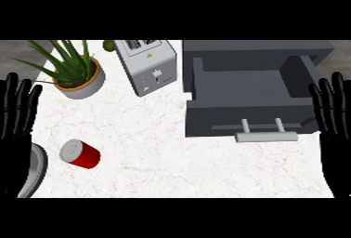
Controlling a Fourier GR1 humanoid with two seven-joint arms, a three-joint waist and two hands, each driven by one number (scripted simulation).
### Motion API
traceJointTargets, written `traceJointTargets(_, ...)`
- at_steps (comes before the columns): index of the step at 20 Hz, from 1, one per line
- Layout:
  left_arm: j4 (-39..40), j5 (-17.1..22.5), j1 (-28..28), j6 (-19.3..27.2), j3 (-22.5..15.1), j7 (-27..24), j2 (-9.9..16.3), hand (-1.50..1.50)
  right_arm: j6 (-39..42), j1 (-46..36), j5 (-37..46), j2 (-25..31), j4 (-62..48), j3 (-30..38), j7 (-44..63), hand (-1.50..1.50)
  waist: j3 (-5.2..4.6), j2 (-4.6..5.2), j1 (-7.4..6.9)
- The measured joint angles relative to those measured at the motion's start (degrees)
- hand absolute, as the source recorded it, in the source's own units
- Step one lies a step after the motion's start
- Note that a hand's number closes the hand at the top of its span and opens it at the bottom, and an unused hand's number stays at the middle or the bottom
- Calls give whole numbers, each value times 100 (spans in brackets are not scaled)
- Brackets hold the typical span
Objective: Pick up the can, place it into the drawer and close the drawer
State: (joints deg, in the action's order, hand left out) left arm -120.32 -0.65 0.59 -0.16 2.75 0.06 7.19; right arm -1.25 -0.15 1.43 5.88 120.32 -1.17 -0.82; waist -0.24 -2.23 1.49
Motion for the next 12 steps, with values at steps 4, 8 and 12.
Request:
traceJointTargets(4,-399,-96,297,165,64,90,-116,-150,-17,-8,-38,-13,102,74,89,-150,16,134,-111)
traceJointTargets(8,-529,-43,1009,532,408,430,-384,-150,-161,133,-108,-98,-83,213,419,-150,17,193,-226)
traceJointTargets(12,-761,-4,1531,945,608,1149,-555,-150,-283,305,-175,-110,-164,367,909,-150,24,205,-231)
